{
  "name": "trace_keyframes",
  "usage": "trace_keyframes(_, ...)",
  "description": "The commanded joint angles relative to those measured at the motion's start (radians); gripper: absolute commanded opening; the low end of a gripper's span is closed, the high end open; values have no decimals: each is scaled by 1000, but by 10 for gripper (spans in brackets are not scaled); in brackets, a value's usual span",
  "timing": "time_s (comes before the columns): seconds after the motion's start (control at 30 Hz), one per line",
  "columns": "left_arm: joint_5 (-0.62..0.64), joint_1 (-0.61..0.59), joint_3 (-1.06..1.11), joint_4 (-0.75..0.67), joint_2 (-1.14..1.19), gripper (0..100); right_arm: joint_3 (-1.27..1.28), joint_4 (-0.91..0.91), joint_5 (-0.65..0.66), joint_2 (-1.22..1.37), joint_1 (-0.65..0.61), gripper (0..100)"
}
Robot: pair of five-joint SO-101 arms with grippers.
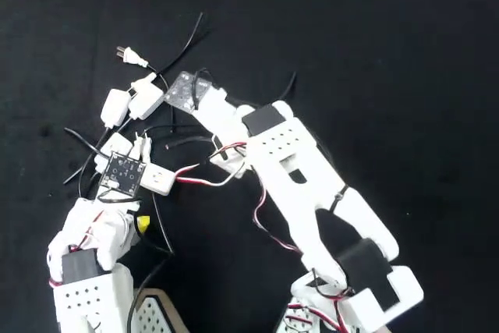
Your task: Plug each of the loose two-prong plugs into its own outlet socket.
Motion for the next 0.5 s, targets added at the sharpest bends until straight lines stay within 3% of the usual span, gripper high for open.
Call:
trace_keyframes(0.0,-9,5,-4,-18,-3,317,44,-140,8,-4,66,11)
trace_keyframes(0.47,-9,1,-4,-18,-3,317,101,-204,5,8,78,11)
